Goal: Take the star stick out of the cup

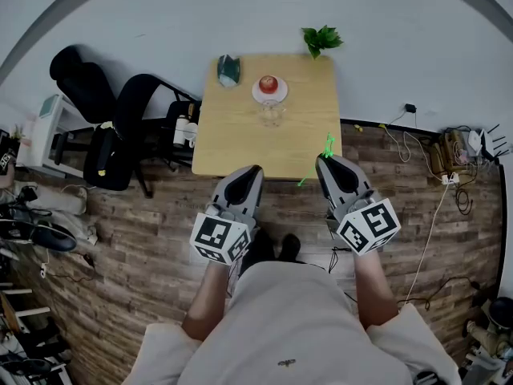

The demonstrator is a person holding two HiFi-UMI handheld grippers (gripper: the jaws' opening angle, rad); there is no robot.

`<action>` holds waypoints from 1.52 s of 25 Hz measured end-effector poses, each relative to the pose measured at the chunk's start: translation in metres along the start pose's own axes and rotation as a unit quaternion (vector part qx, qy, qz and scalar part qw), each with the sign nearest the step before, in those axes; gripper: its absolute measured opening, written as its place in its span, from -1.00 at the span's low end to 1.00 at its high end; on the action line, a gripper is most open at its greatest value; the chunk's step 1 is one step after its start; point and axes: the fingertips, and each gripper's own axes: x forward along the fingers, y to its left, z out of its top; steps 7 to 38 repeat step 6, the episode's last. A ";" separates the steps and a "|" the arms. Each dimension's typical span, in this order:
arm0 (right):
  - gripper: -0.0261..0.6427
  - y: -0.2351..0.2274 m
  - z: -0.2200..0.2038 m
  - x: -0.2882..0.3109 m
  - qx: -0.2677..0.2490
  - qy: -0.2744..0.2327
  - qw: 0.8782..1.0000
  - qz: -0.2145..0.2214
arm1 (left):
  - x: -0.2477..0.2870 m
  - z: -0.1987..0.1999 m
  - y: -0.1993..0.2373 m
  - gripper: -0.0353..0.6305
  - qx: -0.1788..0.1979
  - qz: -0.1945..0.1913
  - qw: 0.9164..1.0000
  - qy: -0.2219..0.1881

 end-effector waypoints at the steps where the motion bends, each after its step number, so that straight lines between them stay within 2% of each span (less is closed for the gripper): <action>1: -0.89 0.000 0.000 0.000 0.000 -0.001 1.000 0.000 | -0.001 0.000 0.000 -0.84 0.001 -0.001 1.000 0.000; 38: -0.89 0.003 0.001 -0.001 0.001 -0.002 1.000 -0.001 | -0.005 0.000 -0.001 -0.84 0.001 -0.002 1.000 -0.001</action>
